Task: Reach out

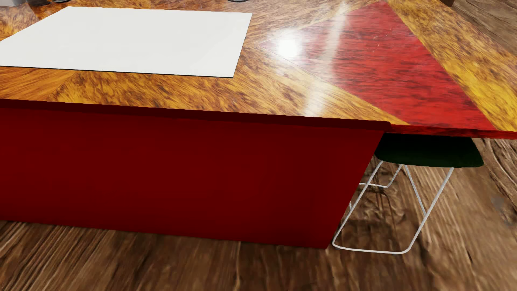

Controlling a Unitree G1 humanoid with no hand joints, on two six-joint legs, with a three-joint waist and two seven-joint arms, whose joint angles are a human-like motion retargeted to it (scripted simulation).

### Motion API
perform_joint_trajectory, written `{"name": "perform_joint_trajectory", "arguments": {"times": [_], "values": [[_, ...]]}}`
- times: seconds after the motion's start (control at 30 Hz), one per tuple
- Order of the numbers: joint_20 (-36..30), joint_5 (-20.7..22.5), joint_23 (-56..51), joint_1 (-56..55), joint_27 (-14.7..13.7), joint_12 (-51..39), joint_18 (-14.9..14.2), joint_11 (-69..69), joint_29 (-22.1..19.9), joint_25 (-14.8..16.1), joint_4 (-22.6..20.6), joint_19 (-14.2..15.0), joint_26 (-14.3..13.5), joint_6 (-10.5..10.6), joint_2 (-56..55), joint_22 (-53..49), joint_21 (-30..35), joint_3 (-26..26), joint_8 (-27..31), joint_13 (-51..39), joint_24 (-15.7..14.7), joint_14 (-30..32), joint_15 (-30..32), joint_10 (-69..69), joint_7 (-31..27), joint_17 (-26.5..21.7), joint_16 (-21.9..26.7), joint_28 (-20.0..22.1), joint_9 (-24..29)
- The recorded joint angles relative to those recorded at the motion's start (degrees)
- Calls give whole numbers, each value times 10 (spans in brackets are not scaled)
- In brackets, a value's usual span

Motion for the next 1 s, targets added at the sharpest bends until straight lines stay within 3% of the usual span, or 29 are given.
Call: {"name": "perform_joint_trajectory", "arguments": {"times": [0.17, 0.23, 0.27, 0.3, 0.37, 0.43, 0.53, 0.6, 0.67, 0.77, 1.0], "values": [[-14, -3, 1, -13, 0, 2, 0, -3, 0, 0, -1, 0, 0, -1, -11, 25, 22, 17, 0, -22, 0, 7, 7, 2, 0, 6, 6, 0, 6], [-38, -3, 25, -10, 0, -7, 0, -9, 0, 0, 0, 0, 0, -5, -10, 45, 90, 24, 0, -52, 0, 30, 4, -18, 0, 7, 12, 0, 8], [-59, -3, 75, -6, 0, -21, 0, -8, 0, 0, 1, 0, 0, -6, -11, 58, 135, 35, 0, -98, 0, 43, 4, -30, 0, 10, 12, 0, 13], [-81, -2, 120, -2, 0, -36, 0, -7, 0, 0, 2, 0, 0, -5, -13, 64, 136, 48, 0, -158, 0, 55, 6, -42, 0, 10, 12, 0, 20], [-109, -1, 122, -3, 0, -57, 0, -7, 0, 0, 3, 0, 0, -9, -16, 55, 57, 67, 0, -303, 0, 71, 4, -50, 0, -6, 22, 0, 27], [-98, 0, 151, 9, 0, -62, 0, -6, 0, 0, 4, 0, 0, -30, -10, 34, -22, 83, 0, -487, 0, 111, 2, -73, 0, -9, 48, 0, 37], [-77, 0, 171, 7, 0, -84, 0, -7, 0, 0, 1, 0, 0, -65, -14, 29, -104, 112, 0, -708, 0, 118, 9, -81, 0, -65, 71, 0, 36], [-60, 2, 188, 5, 0, -91, 0, -10, 0, 0, 2, 0, 0, -86, -14, 31, -110, 106, 0, -814, 0, 100, 24, -79, 0, -111, 84, 0, 33], [-53, 3, 197, 7, 0, -91, 0, -11, 0, 0, 3, 0, 0, -108, -11, 34, -75, 101, 0, -886, 0, 87, 32, -76, 0, -148, 102, 0, 30], [-73, 3, 209, 12, 0, -96, 0, -12, 0, 0, 3, 0, 0, -125, -7, 50, -33, 121, 0, -953, 0, 98, 13, -80, 0, -160, 114, 0, 28], [-84, 5, 244, 17, 0, -92, 0, -12, 0, 0, 4, 0, 0, -127, 1, 67, 17, 149, 0, -936, 0, 113, -9, -80, 0, -120, 107, 0, 29]]}}
